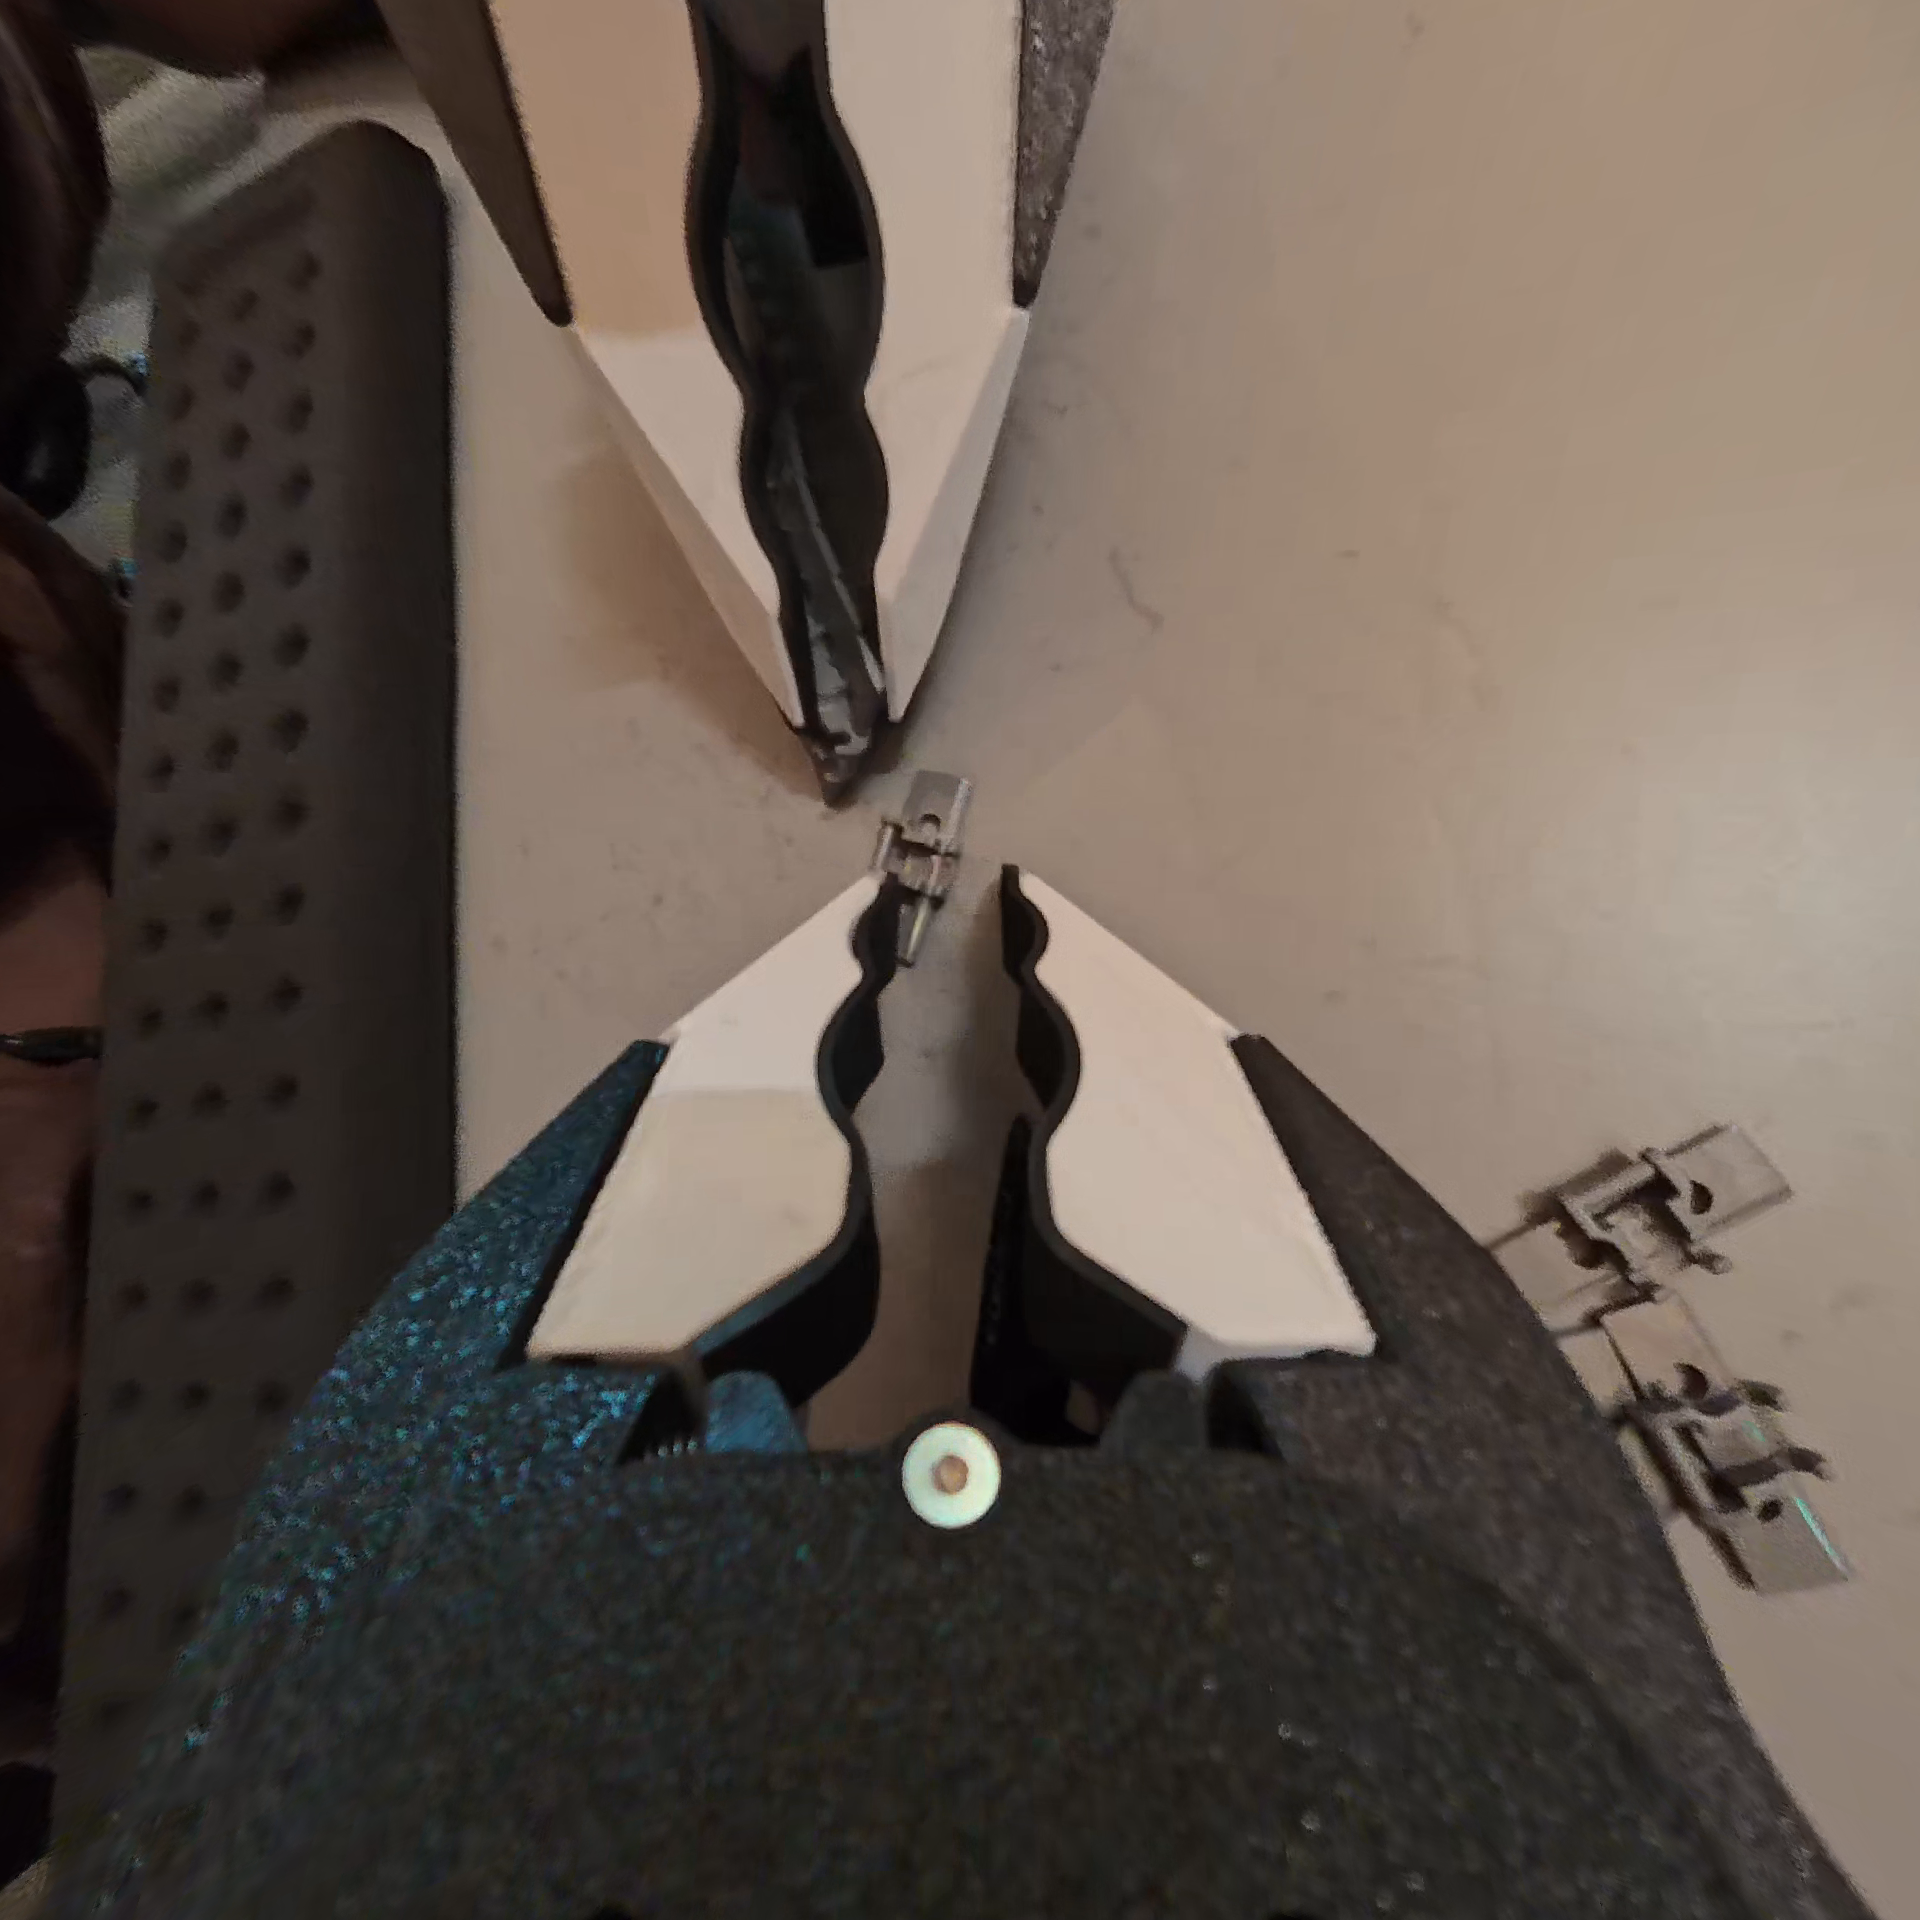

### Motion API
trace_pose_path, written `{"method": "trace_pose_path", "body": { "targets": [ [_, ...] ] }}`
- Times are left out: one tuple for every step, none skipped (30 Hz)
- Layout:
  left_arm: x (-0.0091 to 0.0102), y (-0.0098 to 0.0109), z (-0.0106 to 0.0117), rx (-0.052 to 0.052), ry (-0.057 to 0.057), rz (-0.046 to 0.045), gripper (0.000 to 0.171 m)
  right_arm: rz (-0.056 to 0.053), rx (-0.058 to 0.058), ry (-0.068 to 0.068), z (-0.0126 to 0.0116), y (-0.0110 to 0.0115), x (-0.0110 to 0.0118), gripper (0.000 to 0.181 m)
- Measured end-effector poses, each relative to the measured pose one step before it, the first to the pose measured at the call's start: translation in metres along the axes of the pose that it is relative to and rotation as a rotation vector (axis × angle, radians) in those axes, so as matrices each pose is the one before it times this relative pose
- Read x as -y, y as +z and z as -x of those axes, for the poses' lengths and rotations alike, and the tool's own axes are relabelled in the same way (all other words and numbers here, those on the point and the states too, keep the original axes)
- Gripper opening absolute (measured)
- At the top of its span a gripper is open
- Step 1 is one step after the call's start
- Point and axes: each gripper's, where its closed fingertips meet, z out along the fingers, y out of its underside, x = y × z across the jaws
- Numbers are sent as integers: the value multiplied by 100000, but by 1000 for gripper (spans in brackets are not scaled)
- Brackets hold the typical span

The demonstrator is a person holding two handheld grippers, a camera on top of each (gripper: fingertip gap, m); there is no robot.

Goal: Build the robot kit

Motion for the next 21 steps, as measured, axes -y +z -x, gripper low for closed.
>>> {"method": "trace_pose_path", "body": {
  "targets": [
    [0,0,-1,-2,-12,0,10,-397,824,915,148,150,151,20],
    [1,1,1,8,-4,-10,10,207,199,716,27,145,86,20],
    [-6,-3,-3,-67,-205,-7,10,136,-236,576,-22,64,82,20],
    [-3,15,-3,-116,-251,11,10,576,-233,-154,10,28,21,20],
    [-6,7,-12,-61,-92,-11,10,511,-1014,-1250,-12,22,17,21],
    [-8,-3,-16,-38,28,7,10,-50,-1736,-975,-51,19,96,23],
    [1,4,-12,-108,1,37,10,-476,-15,73,141,-7,133,22],
    [-20,12,-22,-205,-40,82,10,-530,1315,1146,226,-47,142,22],
    [0,0,-18,-85,-80,-3,10,-950,227,1845,-29,-119,172,22],
    [0,-5,-2,-48,-55,0,10,-1075,-262,1859,-143,-143,198,22],
    [-11,9,-28,-132,-52,23,10,-691,-502,1840,-184,-90,147,23],
    [-17,6,-40,-228,-35,68,10,-928,-1331,1437,-246,1,208,27],
    [-9,0,-26,-151,53,60,10,-949,-2037,638,-216,94,218,33],
    [-19,10,-31,-152,67,81,10,290,-1937,-233,-22,131,29,34],
    [-1,4,-29,-115,-54,7,10,2123,-1681,-1250,180,164,-224,34],
    [-16,-7,-30,-199,-148,19,10,2831,-2821,-2364,53,172,-345,35],
    [-17,-2,-28,-150,-101,21,10,2684,-5306,-2909,-335,128,-344,35],
    [-4,-2,-15,-97,-18,27,10,28,-3749,-2289,-95,1,84,36],
    [-6,5,-7,-139,-49,39,10,719,-2505,-1312,-62,21,11,36],
    [-4,1,-2,-139,-100,26,10,620,-1859,254,-90,21,42,37],
    [5,1,1,-54,-54,13,10,653,-403,7,98,101,-1,36]
  ]
}}
